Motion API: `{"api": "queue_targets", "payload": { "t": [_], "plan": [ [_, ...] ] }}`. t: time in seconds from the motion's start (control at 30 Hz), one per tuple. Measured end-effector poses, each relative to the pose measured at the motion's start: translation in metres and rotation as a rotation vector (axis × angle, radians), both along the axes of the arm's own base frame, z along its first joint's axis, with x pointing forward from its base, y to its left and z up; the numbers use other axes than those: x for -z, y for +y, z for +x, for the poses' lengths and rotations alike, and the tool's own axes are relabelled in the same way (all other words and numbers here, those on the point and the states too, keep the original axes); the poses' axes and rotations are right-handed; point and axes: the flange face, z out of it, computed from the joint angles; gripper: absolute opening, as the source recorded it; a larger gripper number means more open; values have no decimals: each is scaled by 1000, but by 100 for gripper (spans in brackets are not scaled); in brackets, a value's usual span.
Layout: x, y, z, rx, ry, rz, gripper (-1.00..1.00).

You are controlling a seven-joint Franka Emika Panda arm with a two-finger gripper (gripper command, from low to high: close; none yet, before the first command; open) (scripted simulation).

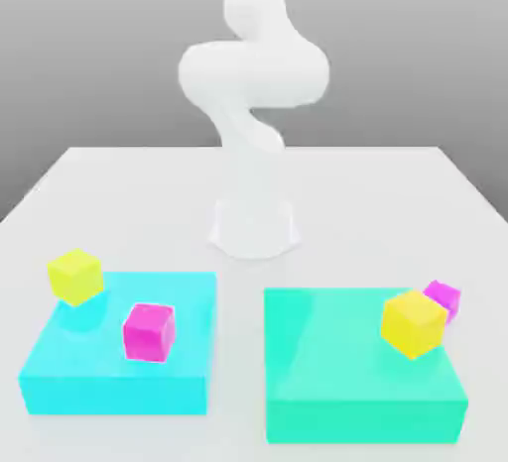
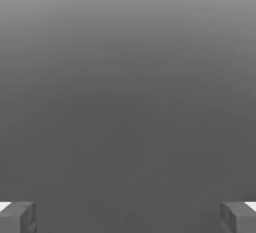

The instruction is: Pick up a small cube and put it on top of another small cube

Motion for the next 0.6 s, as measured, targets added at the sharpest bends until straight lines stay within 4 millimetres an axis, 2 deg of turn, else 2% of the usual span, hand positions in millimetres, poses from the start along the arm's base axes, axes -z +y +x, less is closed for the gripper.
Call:
{"api": "queue_targets", "payload": {
  "t": [0.13,0.3,0.43,0.6],
  "plan": [
    [62,47,29,-249,80,-126,0],
    [141,107,42,-563,161,-272,0],
    [206,155,36,-822,213,-386,0],
    [285,207,9,-1154,264,-522,0]
  ]
}}
